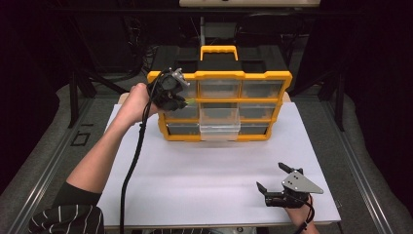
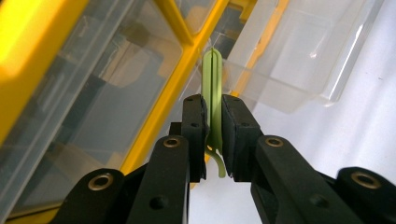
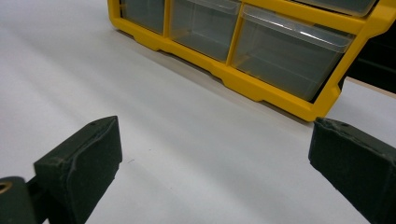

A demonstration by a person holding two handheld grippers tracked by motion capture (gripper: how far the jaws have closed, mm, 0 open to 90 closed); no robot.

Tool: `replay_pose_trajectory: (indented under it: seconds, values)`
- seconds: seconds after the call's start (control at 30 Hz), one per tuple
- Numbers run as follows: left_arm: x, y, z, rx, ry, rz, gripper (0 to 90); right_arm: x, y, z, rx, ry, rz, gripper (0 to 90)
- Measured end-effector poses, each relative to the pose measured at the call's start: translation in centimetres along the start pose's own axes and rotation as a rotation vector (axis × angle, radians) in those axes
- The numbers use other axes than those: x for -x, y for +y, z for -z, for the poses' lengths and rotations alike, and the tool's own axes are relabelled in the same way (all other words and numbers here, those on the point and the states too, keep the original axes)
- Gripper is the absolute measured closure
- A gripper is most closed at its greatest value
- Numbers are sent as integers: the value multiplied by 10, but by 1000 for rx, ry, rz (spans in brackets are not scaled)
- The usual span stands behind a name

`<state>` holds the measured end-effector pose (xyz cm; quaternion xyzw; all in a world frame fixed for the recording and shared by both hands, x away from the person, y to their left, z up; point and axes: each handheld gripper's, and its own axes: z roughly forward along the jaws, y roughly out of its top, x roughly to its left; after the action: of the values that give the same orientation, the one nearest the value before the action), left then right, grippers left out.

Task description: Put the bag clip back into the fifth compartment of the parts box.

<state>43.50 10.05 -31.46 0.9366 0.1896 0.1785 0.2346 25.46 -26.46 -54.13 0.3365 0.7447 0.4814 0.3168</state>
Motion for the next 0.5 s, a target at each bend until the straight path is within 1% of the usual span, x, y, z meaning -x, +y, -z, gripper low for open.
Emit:
replay_pose_trajectory:
  seconds: [0.5]
  values:
    - [7,18,-8,9,-16,-33,804,0,0,0,6,-4,-3,23]
